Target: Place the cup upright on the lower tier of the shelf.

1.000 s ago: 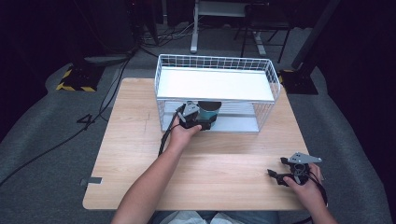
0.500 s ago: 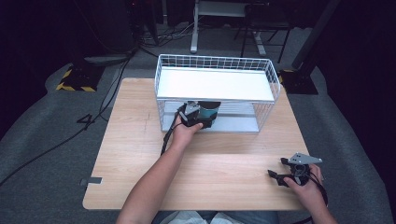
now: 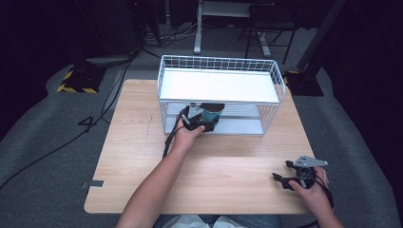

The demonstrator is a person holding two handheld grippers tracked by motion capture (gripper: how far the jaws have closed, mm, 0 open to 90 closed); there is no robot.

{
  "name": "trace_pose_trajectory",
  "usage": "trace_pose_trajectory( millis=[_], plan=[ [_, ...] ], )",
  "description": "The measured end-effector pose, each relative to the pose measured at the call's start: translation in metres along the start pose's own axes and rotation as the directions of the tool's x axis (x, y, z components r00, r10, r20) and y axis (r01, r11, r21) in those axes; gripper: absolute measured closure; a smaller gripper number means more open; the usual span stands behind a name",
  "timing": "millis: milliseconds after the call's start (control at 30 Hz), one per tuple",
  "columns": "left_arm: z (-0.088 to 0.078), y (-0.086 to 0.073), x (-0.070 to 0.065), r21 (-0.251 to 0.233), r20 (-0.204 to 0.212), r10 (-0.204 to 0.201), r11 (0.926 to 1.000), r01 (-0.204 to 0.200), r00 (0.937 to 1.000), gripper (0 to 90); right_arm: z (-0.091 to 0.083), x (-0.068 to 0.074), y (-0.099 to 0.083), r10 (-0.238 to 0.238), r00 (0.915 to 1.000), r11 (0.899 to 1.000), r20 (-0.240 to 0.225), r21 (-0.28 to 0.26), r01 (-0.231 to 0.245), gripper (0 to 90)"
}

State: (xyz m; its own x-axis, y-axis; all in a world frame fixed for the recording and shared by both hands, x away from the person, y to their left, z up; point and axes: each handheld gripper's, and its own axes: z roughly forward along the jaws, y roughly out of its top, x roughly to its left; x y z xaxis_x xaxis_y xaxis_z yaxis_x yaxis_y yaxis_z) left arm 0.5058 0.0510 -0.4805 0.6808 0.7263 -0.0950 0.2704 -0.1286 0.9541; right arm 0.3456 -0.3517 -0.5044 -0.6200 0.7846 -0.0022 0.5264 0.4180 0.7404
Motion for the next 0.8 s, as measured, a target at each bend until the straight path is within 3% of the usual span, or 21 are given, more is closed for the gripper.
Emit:
trace_pose_trajectory(
  millis=[33,67,200,300,800],
  plan=[
    [-0.002,0.001,0.001,0.006,-0.002,0.018,0.9998,-0.018,0.9998,16.2,0.000,0.000,0.000,0.000,1.0000,1.000,0.000,0.000,0.000,18.2],
    [-0.005,0.001,0.000,0.013,-0.003,-0.001,0.9999,0.001,1.0000,16.3,0.000,0.000,0.000,0.000,1.0000,1.000,0.000,0.000,0.000,18.2],
    [-0.017,0.002,0.000,0.008,0.009,0.006,0.9999,-0.006,0.9999,16.6,0.000,0.000,0.000,0.000,1.0000,1.000,0.000,0.000,0.000,18.2],
    [-0.029,0.003,-0.003,0.034,0.009,0.045,0.9984,-0.046,0.9989,16.7,0.000,0.000,0.000,-0.001,1.0000,1.000,0.000,0.000,0.001,18.2],
    [-0.081,0.016,-0.023,0.004,0.070,0.076,0.9971,-0.077,0.9946,19.3,0.000,0.000,0.000,-0.004,1.0000,1.000,-0.008,-0.001,0.004,18.2]
  ],
)
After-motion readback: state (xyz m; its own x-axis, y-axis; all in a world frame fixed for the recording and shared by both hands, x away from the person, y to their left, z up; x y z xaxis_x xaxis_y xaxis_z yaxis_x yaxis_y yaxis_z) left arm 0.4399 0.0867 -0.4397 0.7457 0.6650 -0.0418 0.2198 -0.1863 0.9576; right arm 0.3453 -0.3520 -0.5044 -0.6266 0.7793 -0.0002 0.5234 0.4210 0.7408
